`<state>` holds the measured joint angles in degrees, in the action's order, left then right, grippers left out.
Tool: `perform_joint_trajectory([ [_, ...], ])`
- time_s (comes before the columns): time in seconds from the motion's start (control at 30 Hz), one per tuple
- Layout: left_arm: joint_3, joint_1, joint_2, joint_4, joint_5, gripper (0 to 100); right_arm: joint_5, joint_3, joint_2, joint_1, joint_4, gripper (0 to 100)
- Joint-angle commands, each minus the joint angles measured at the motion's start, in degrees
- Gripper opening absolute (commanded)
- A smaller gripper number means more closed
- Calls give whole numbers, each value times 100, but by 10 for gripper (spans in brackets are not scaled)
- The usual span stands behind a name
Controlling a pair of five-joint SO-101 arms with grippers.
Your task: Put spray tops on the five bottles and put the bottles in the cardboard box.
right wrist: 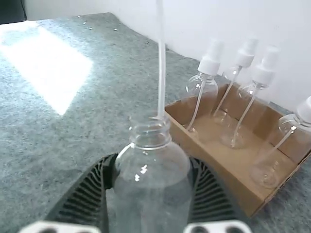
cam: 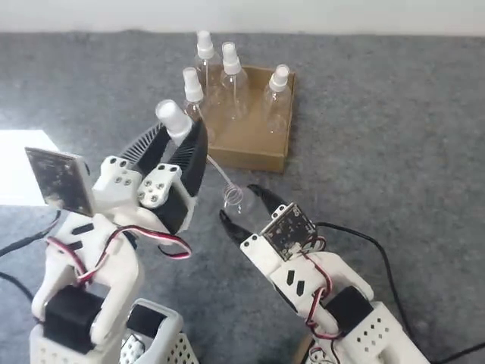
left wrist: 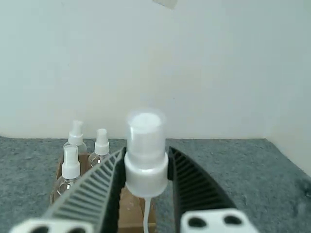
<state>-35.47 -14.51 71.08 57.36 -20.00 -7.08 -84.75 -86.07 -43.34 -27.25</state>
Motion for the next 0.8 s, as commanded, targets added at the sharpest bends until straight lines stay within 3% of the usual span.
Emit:
perform_joint_trajectory([
  [0.0, 4, -26, 18, 26, 53, 29, -70, 79, -154, -40, 136, 13],
  [0.33, -523, -105, 18, 0, 53, 29, -70, 88, -154, -40, 136, 13],
  [0.57, -1007, -985, 18, -141, 484, 29, -44, 88, -163, -13, 136, 13],
  [0.77, -1218, -1099, 18, -220, 510, 29, -18, 141, -163, 312, 171, 13],
])
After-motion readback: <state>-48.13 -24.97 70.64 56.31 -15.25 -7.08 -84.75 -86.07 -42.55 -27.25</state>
